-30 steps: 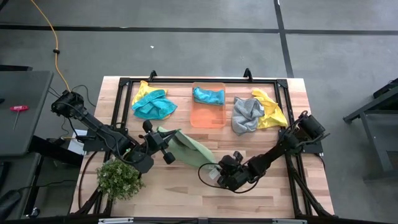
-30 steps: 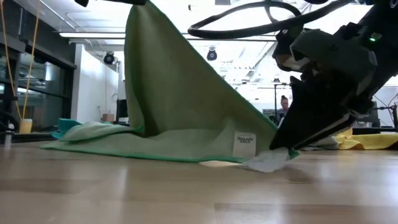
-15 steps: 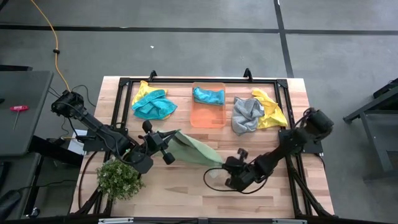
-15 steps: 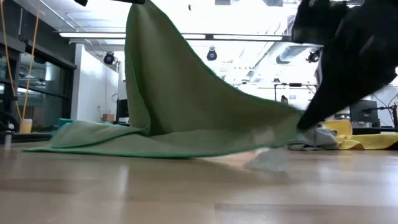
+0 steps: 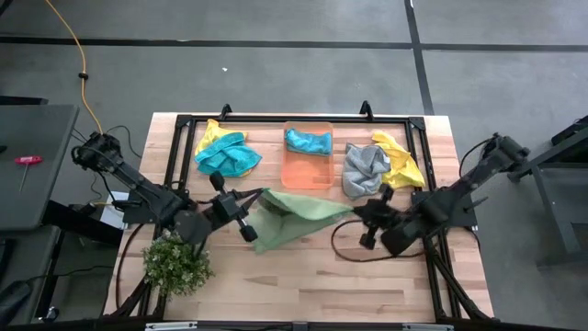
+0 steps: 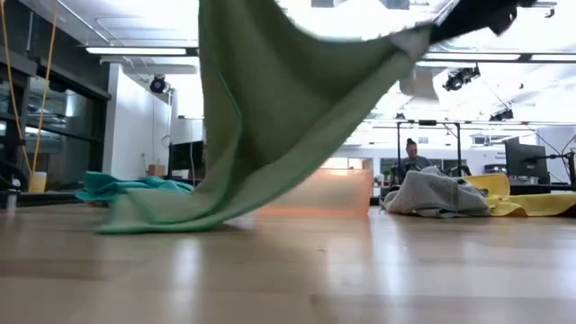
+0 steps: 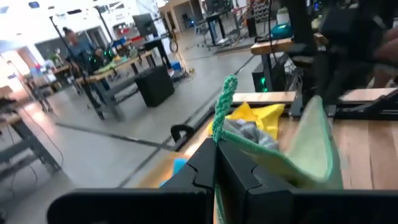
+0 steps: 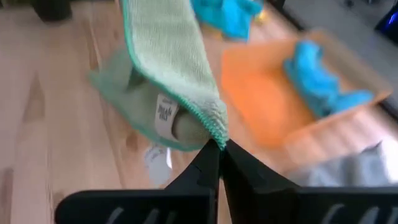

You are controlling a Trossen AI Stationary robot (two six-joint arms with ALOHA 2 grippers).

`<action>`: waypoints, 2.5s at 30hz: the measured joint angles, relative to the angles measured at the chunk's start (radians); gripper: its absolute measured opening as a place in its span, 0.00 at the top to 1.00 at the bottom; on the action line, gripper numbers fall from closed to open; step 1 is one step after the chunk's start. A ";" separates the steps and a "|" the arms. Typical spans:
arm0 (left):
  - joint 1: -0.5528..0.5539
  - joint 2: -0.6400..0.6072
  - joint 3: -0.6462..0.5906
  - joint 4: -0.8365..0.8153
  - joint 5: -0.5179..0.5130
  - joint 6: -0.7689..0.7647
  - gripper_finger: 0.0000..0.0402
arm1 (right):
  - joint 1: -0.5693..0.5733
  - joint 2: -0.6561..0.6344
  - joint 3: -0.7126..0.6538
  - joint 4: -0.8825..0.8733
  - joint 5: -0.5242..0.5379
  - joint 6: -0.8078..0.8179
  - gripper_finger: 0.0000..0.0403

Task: Fold microfiber towels
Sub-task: Fold the green microfiber cloth

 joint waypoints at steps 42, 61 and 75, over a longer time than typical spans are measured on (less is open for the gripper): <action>0.255 -0.280 0.074 -0.190 0.351 0.324 1.00 | -0.344 -0.067 0.539 -0.650 -0.029 -0.395 1.00; 0.280 -0.320 -0.218 0.280 0.442 0.459 1.00 | -0.354 -0.005 0.716 -0.678 -0.077 -0.422 1.00; 0.166 -0.441 -0.219 0.084 0.348 0.472 1.00 | -0.178 0.068 0.716 -0.717 -0.130 -0.323 1.00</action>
